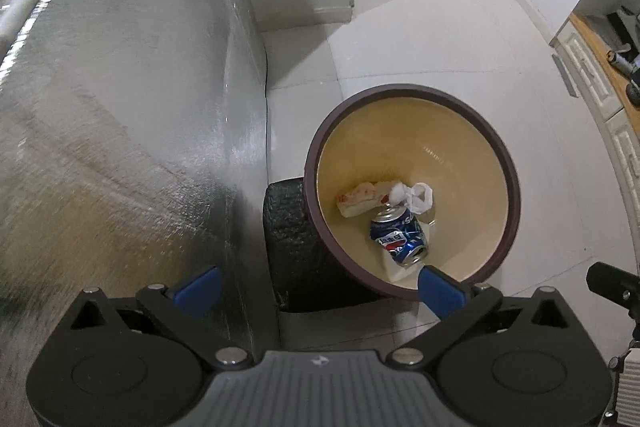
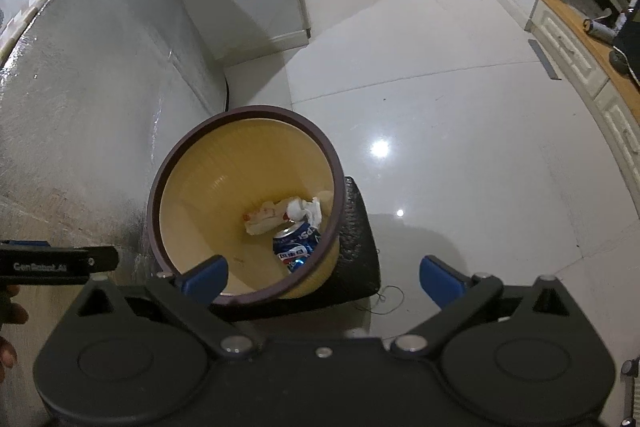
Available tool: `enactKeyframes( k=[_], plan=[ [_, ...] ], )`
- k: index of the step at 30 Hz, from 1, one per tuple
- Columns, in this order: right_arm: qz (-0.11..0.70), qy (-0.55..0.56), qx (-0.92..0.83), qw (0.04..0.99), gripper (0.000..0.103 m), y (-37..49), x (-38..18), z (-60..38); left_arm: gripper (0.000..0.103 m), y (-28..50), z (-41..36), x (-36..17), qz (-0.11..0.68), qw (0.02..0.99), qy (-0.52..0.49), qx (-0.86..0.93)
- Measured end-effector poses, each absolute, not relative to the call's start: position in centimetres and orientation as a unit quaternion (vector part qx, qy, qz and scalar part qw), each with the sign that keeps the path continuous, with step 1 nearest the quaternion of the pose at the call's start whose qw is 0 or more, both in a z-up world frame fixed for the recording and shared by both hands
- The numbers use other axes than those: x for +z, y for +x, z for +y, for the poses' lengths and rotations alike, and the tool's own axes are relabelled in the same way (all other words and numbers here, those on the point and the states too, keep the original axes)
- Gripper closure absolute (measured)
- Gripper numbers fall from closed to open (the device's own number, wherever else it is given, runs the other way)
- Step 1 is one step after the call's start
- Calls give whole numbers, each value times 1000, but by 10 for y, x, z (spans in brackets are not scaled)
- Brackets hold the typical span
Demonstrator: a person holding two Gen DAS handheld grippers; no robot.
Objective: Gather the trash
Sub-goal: 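Withdraw both tools from the wastebasket back toward the table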
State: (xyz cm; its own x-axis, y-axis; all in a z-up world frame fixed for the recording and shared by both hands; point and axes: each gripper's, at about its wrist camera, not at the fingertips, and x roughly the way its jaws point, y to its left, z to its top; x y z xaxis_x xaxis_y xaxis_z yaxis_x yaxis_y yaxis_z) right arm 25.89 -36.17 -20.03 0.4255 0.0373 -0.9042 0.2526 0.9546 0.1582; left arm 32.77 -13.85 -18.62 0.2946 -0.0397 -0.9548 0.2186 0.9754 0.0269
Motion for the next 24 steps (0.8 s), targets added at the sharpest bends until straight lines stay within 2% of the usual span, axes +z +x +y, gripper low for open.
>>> enactKeyframes(
  k=[24],
  plan=[
    [390, 99, -39, 915, 0, 153, -80, -310, 0, 201, -54, -41, 422, 899, 41, -110]
  ],
)
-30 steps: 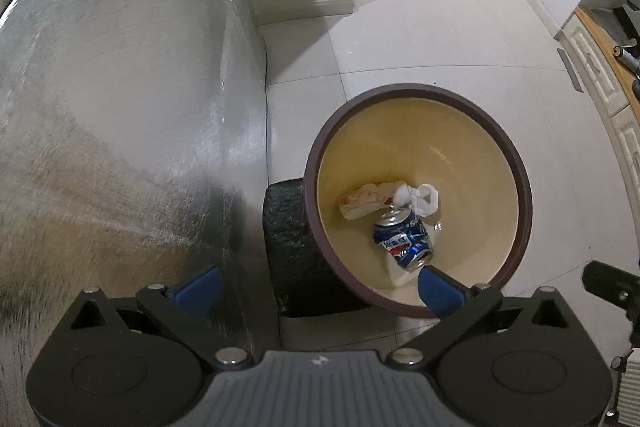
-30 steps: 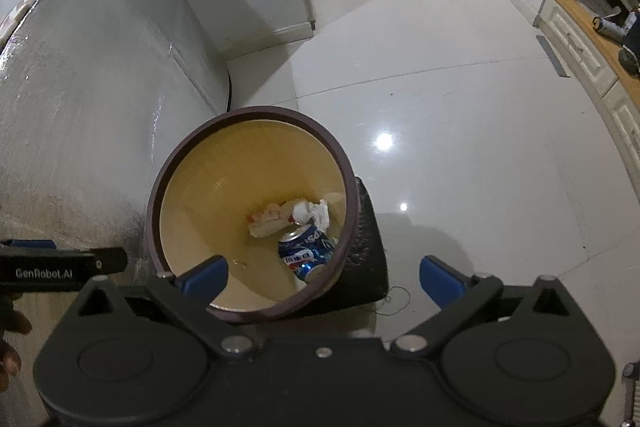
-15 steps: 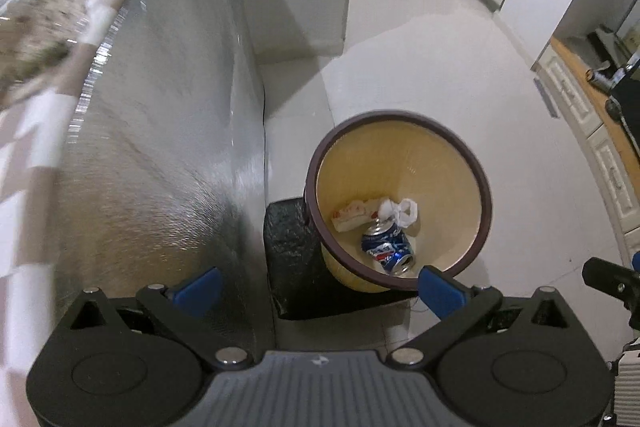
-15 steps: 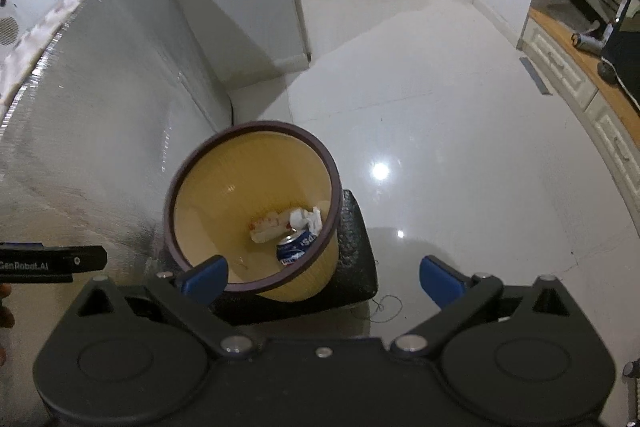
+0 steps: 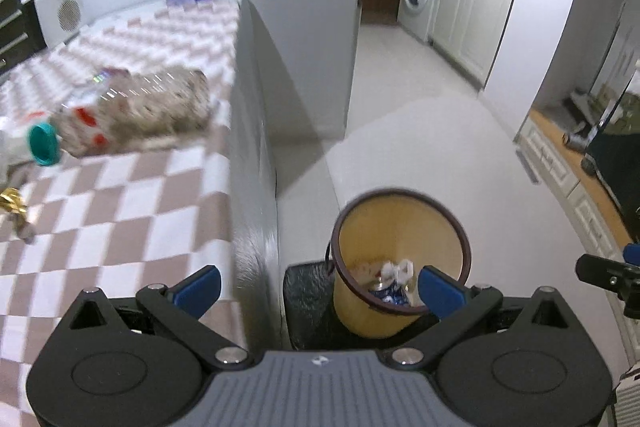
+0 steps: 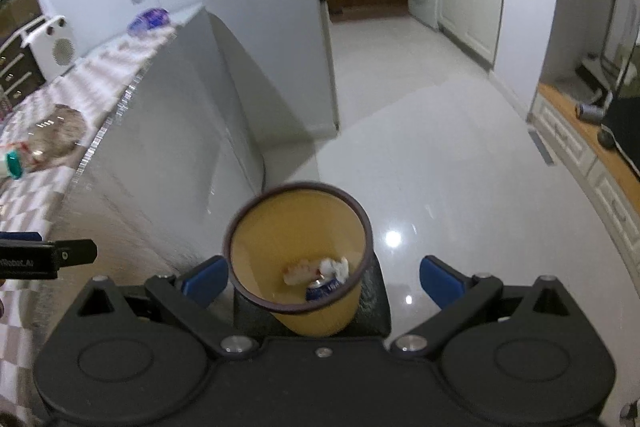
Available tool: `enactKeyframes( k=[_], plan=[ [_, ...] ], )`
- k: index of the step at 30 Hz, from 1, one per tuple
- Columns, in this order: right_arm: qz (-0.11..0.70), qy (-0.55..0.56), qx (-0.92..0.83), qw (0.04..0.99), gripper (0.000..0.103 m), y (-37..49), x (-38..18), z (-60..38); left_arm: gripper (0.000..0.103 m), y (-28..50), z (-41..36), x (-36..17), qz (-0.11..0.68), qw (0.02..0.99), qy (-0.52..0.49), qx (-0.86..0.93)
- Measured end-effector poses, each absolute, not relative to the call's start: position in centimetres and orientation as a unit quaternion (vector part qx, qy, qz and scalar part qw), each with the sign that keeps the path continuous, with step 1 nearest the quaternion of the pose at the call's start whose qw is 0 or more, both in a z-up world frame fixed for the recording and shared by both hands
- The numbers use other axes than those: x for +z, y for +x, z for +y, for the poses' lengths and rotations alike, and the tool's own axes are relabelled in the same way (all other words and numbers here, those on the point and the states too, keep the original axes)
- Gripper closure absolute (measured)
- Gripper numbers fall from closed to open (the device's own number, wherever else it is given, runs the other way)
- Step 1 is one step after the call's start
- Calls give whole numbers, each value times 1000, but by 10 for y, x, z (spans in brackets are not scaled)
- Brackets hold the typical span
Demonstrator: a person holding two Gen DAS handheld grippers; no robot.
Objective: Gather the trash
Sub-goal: 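Withdraw both tools from the wastebasket back toward the table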
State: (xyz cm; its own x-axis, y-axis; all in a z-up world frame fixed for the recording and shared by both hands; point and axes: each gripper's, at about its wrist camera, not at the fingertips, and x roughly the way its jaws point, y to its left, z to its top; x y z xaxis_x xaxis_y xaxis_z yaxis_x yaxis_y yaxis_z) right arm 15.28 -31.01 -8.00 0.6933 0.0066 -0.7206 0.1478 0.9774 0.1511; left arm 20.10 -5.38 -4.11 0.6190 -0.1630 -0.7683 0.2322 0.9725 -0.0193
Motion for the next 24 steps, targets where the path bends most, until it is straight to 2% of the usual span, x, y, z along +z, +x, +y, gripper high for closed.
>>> enactKeyframes(
  k=[19, 24],
  plan=[
    [226, 61, 59, 970, 0, 110, -2, -210, 0, 131, 48, 35, 296, 953, 2, -71],
    [213, 48, 85, 972, 0, 111, 7, -179, 0, 121, 82, 44, 274, 960, -7, -50]
  ],
)
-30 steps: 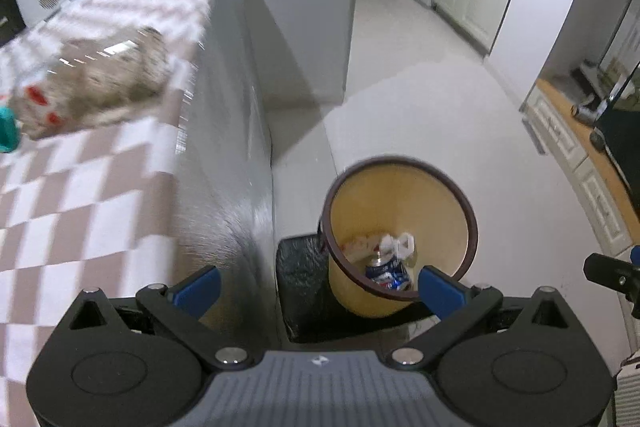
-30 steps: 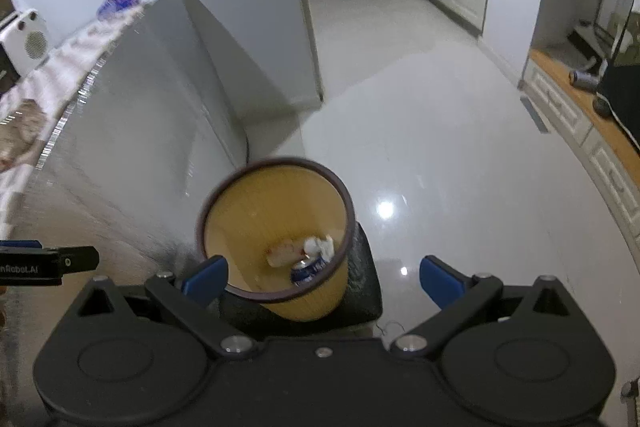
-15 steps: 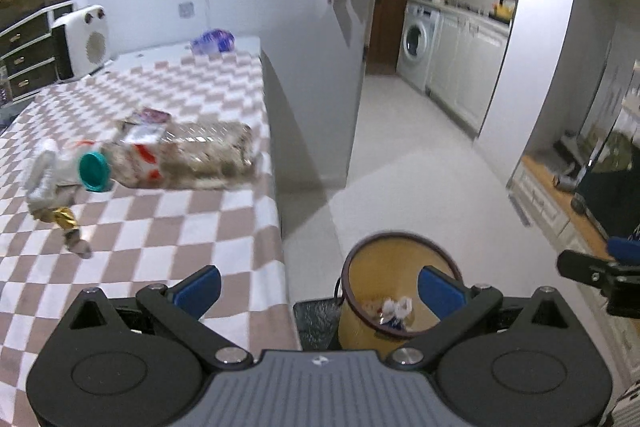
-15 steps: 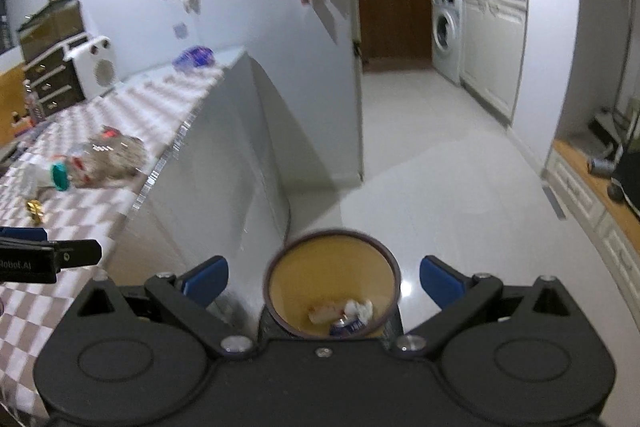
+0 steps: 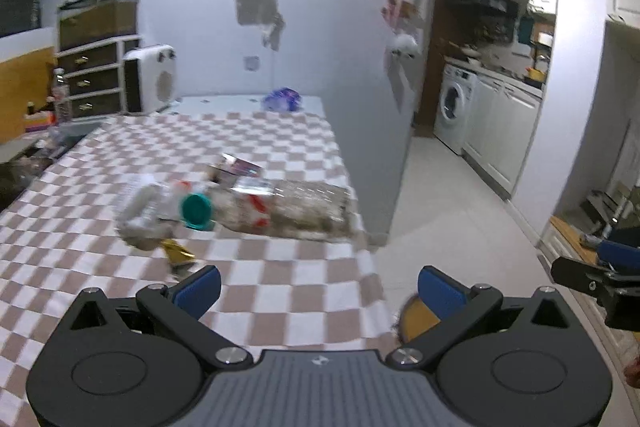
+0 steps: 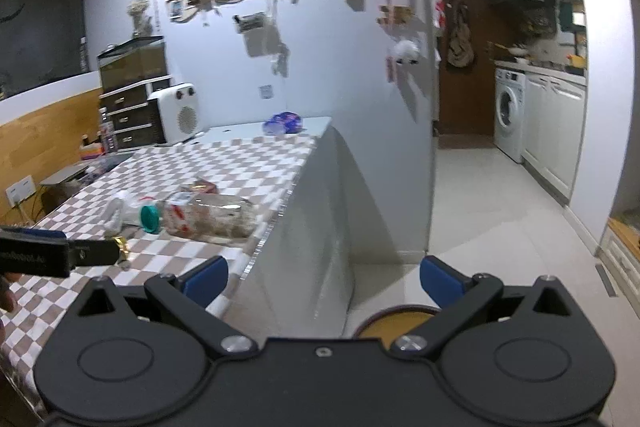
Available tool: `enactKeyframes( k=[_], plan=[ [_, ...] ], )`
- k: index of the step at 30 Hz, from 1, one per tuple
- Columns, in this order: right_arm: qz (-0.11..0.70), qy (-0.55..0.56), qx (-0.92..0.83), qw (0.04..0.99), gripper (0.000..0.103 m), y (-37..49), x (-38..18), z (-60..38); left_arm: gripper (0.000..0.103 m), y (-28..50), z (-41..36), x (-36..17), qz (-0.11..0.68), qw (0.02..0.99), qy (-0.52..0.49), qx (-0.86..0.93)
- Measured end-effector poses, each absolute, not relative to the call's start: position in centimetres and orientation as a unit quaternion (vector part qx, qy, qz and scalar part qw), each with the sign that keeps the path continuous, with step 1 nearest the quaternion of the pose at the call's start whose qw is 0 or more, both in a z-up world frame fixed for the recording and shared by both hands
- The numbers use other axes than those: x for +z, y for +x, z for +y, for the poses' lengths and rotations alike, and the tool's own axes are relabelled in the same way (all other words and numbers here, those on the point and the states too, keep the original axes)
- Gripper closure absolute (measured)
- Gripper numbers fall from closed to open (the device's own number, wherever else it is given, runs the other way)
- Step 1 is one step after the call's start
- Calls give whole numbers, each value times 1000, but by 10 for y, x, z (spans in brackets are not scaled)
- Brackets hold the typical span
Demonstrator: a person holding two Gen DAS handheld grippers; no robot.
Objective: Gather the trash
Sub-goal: 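Withdraw both tools from the wastebasket back toward the table, then grasp the gold wrapper with the left tool while the right tool grasps the clear bottle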
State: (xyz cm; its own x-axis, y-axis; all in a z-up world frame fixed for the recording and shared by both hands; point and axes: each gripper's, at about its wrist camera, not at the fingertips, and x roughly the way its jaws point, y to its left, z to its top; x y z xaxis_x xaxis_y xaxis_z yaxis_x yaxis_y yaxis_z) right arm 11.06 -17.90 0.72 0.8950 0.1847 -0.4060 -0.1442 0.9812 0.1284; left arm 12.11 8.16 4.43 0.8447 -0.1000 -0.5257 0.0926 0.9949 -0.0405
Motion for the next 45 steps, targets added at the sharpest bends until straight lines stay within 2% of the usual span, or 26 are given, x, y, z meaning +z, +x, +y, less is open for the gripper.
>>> enactKeyframes(
  k=[12, 28, 30, 32, 35, 45],
  plan=[
    [209, 59, 151, 964, 0, 142, 3, -112, 0, 135, 162, 28, 266, 963, -35, 27],
    [232, 85, 144, 958, 0, 201, -21, -85, 0, 230, 213, -38, 264, 952, -133, 83],
    [223, 87, 141, 961, 0, 205, -22, -84, 2, 237, 213, -45, 263, 951, -143, 74],
    [223, 89, 143, 960, 0, 211, -24, -84, 9, 240, 212, -51, 263, 951, -149, 66],
    [227, 85, 148, 959, 0, 221, -26, -83, 15, 245, 213, -62, 270, 948, -157, 53],
    [217, 58, 181, 957, 0, 267, -30, -74, 23, 246, 218, -78, 268, 946, -175, 42]
  ],
)
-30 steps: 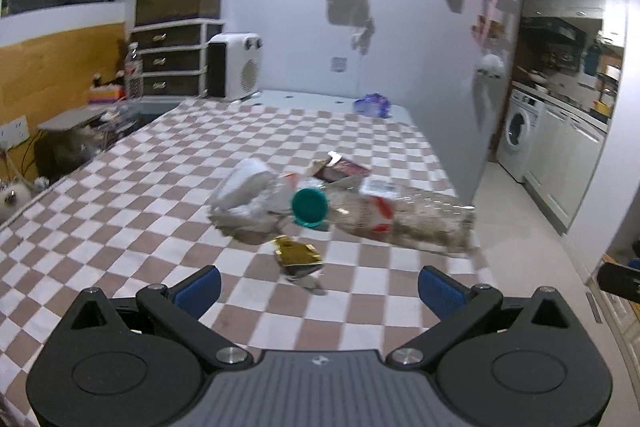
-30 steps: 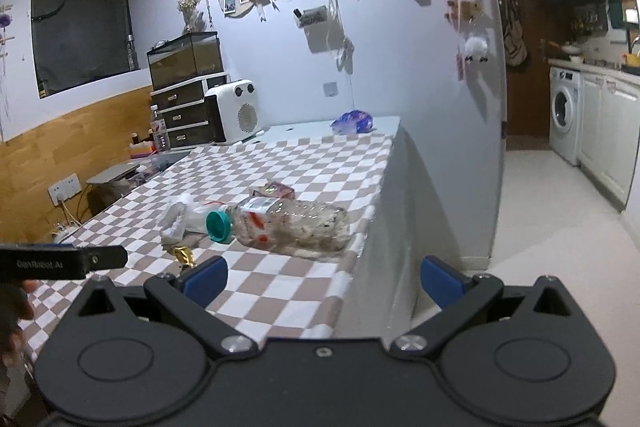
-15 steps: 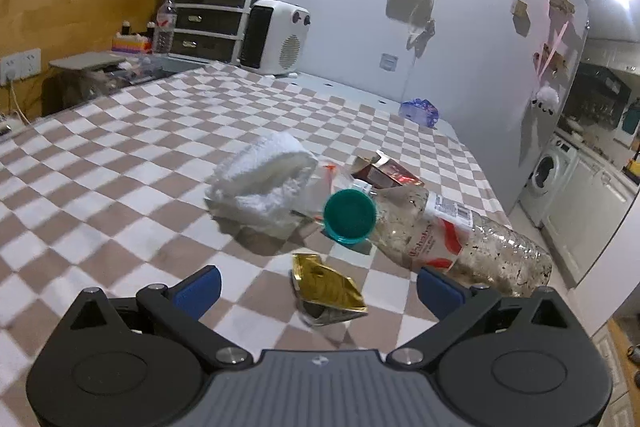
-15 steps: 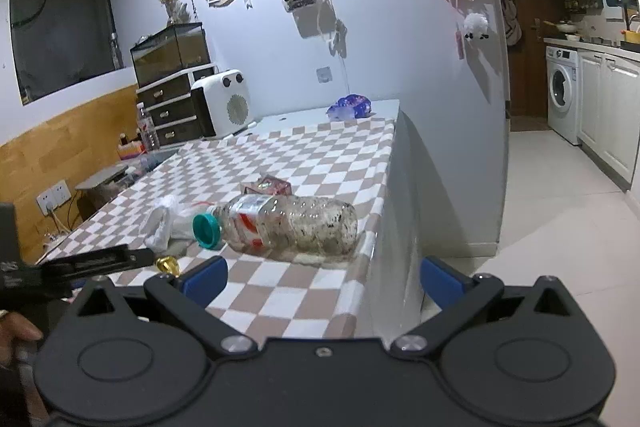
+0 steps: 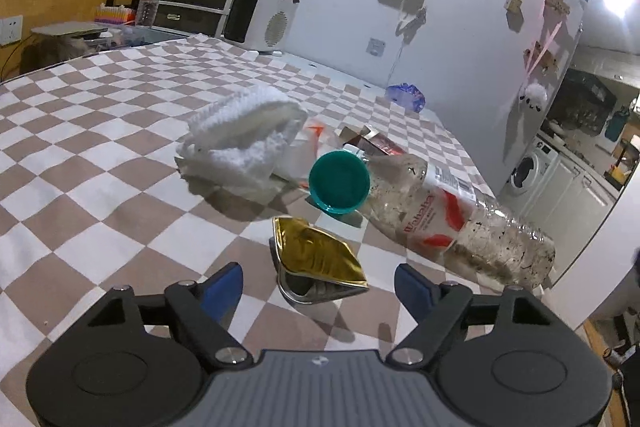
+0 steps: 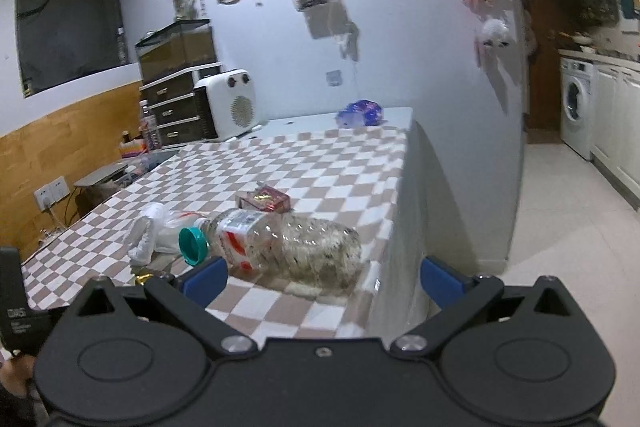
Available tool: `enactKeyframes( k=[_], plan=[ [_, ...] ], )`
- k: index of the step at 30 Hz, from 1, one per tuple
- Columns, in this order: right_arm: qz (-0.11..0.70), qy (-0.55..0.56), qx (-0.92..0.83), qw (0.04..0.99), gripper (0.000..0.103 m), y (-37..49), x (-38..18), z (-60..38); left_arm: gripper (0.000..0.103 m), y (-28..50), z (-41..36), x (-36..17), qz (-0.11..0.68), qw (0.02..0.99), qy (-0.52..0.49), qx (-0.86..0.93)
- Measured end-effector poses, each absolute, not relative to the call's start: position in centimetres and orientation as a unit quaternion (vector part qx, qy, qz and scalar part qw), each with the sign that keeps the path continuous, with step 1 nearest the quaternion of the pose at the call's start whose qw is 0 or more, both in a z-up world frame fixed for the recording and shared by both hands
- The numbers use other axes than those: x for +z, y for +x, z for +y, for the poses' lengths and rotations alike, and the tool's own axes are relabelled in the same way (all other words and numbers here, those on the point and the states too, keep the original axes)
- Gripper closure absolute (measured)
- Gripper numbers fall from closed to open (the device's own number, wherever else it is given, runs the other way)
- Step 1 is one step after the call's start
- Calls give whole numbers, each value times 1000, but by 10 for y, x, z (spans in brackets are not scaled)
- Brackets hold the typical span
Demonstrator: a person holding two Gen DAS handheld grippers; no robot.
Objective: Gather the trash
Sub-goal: 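Grasp the gold wrapper with the left tool while the right tool grasps the clear bottle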
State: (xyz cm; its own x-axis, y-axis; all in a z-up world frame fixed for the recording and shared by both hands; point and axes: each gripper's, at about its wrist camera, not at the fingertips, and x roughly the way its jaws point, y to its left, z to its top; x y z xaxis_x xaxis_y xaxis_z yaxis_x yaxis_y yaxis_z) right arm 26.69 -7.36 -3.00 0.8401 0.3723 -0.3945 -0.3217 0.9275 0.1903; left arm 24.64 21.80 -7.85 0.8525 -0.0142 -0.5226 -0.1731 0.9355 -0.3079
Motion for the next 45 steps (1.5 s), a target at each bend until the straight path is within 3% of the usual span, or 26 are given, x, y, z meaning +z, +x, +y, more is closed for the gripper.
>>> enactKeyframes(
  k=[10, 15, 19, 26, 29, 30, 34, 45],
  plan=[
    [219, 88, 221, 946, 0, 352, -47, -67, 57, 247, 227, -80, 263, 941, -211, 19],
    [202, 61, 237, 948, 0, 383, -62, -65, 63, 247, 229, -82, 260, 939, -223, 10],
    [250, 68, 267, 928, 0, 404, -74, -67, 84, 247, 231, -83, 261, 936, -234, 12],
    [260, -11, 325, 909, 0, 380, -90, -46, 86, 248, 233, -86, 266, 933, -243, 8],
    [262, -21, 303, 916, 15, 367, -88, -39, 87, 247, 233, -86, 264, 933, -244, 7],
    [264, -21, 299, 917, 27, 363, -86, -39, 87, 247, 233, -86, 264, 933, -244, 7],
    [279, -4, 295, 914, 35, 339, -80, -40, 87, 246, 234, -85, 261, 934, -244, 5],
    [309, 53, 217, 925, 35, 220, -77, -55, 88, 226, 224, -80, 260, 939, -226, 17]
  ],
)
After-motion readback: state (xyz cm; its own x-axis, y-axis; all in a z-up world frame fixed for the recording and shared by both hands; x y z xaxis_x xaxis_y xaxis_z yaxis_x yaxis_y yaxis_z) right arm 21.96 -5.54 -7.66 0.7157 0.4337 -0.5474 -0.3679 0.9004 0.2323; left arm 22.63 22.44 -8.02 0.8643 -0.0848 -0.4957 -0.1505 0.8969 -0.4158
